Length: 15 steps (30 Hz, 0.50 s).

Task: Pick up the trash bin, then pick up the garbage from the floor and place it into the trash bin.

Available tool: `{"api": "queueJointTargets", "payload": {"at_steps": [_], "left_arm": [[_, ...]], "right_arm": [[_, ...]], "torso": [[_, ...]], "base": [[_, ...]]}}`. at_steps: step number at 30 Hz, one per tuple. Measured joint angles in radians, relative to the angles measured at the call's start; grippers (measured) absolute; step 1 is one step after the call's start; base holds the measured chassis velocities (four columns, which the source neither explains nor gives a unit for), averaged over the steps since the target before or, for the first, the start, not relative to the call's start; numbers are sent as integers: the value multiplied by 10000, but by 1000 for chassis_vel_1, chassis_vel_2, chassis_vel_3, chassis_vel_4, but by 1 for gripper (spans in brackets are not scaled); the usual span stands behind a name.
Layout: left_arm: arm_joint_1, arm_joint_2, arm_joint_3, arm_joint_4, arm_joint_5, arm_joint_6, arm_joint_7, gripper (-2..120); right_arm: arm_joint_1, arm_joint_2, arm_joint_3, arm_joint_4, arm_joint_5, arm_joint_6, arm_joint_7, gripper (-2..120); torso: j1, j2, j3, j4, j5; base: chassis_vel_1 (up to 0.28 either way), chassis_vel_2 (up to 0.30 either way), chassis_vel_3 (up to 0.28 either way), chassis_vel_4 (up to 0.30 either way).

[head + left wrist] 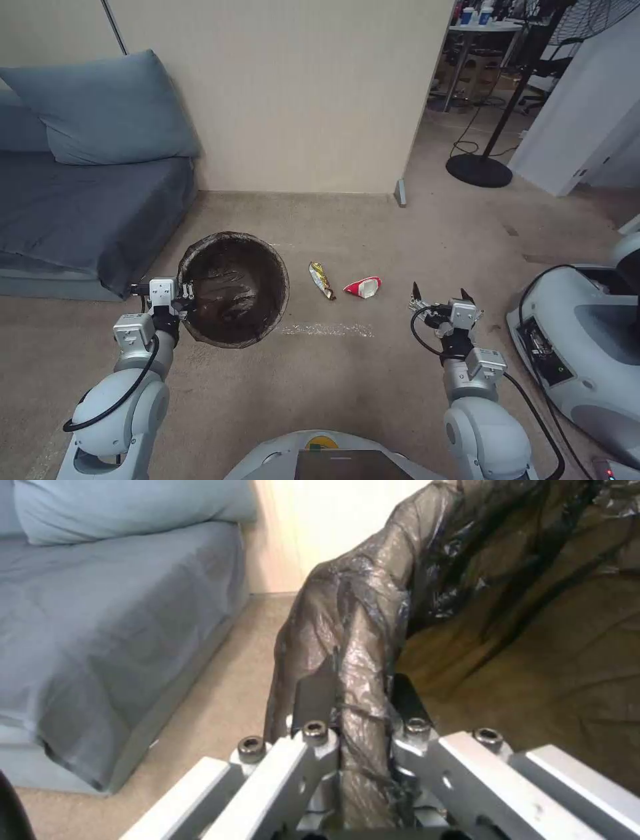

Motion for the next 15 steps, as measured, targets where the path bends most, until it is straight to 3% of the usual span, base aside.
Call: {"api": "queueJointTargets", "payload": {"at_steps": [15], "left_arm": [[0,1,29,21,18,-38,11,3]], "right_arm": [[-1,3,-3,-36,-28,21,2,100]], "torso": [[0,0,0,-1,-1]], "base": [[-62,48,55,-51]]}}
